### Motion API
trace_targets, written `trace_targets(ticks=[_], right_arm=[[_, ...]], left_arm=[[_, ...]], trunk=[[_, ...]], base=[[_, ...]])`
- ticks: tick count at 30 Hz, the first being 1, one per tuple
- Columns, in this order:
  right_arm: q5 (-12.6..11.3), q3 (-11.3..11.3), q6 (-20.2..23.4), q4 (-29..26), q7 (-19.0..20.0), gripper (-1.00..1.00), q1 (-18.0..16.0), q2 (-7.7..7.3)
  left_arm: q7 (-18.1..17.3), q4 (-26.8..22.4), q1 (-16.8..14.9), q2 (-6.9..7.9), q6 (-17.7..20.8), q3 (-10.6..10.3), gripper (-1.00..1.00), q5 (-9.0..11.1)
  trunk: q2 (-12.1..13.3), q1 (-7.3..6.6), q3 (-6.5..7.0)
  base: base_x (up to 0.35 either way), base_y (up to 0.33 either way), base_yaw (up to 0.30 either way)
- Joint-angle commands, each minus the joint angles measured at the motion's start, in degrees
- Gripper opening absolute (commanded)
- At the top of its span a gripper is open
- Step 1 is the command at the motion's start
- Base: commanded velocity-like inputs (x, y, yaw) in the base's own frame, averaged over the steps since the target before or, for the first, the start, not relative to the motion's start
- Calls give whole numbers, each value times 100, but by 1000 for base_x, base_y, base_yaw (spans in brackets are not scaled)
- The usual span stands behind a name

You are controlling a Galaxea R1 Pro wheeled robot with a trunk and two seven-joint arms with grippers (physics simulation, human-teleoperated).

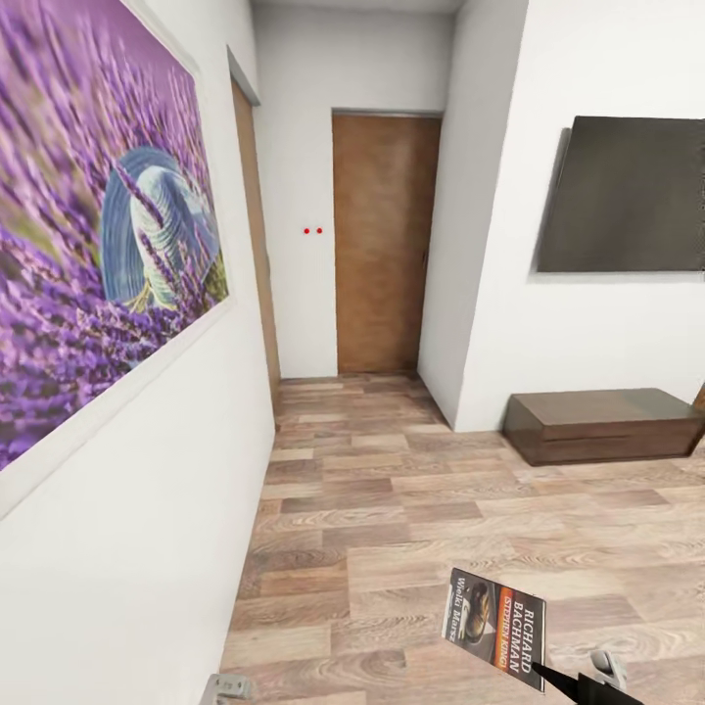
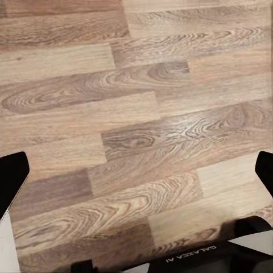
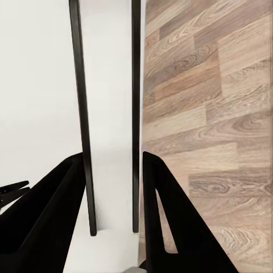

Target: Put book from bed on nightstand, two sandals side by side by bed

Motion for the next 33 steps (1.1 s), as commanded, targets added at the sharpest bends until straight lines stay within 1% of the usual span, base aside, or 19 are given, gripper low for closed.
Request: trace_targets(ticks=[1,13,15,18,33], right_arm=[[-63,10,33,-1,17,-100,-6,-1],[-63,11,33,-1,17,-100,-6,-1],[-63,9,33,-1,17,-100,-6,-1],[-63,8,33,-1,20,-100,-6,-1],[-67,9,33,-1,24,-100,-6,-1]], left_arm=[[-14,4,-4,2,-23,49,100,-59],[-14,4,-4,0,-23,49,100,-59],[-14,4,-4,-30,-23,49,100,-59],[-14,4,-4,-67,-23,49,100,-59],[-14,4,-4,-77,-23,50,100,-59]], trunk=[[-6,4,-8],[-6,4,-8],[-6,4,-8],[-6,4,-8],[-6,4,-8]], base=[[331,0,-71],[331,0,-11],[331,0,-50],[331,0,-170],[331,0,-231]])
